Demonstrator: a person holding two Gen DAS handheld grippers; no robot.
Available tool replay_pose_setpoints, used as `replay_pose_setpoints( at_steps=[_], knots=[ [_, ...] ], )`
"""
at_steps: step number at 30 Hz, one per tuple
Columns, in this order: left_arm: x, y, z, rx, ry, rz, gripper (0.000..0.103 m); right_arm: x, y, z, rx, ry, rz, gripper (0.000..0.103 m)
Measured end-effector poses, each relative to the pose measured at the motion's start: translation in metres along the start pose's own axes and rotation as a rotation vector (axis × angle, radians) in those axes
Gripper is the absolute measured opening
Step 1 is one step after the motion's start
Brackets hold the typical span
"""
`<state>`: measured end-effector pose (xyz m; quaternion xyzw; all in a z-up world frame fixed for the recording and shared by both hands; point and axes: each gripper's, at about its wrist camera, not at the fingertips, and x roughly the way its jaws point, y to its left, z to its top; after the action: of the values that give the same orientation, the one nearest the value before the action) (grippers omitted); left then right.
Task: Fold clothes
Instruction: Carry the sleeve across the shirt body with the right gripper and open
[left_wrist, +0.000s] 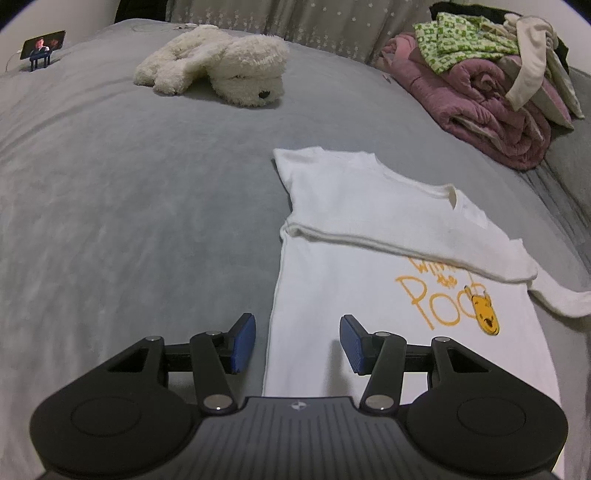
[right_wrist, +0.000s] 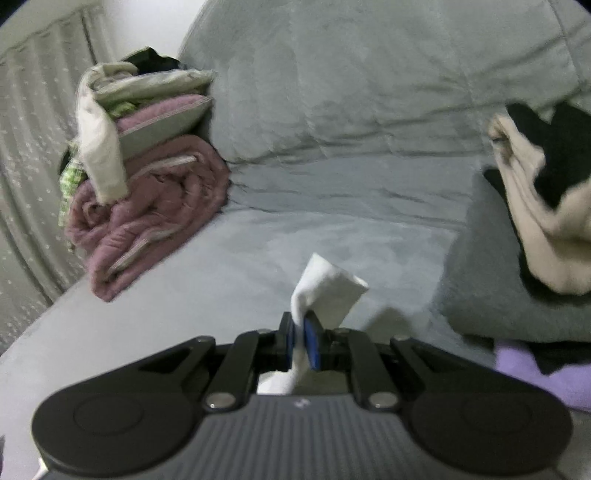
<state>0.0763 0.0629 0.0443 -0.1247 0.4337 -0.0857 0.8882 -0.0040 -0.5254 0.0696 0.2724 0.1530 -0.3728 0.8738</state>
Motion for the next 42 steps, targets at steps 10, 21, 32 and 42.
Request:
replay_pose_setpoints(
  at_steps=[10,21,32,42],
  knots=[
    [-0.016,0.026,0.022,-0.081,-0.045,0.005,0.049,-0.047,0.097,-0.029,-0.258,-0.106,0.134,0.008],
    [-0.033,0.057,0.043,-0.174,-0.095,0.021,0.049,-0.090,0.295,-0.141,-0.568,-0.027,0.477,0.008],
    [-0.042,0.082,0.051,-0.253,-0.110,0.024,0.049,-0.153,0.373,-0.293,-0.972,0.037,0.729,0.008],
    [-0.040,0.084,0.052,-0.264,-0.103,0.023,0.049,-0.163,0.384,-0.325,-1.093,0.043,0.750,0.008]
  ],
)
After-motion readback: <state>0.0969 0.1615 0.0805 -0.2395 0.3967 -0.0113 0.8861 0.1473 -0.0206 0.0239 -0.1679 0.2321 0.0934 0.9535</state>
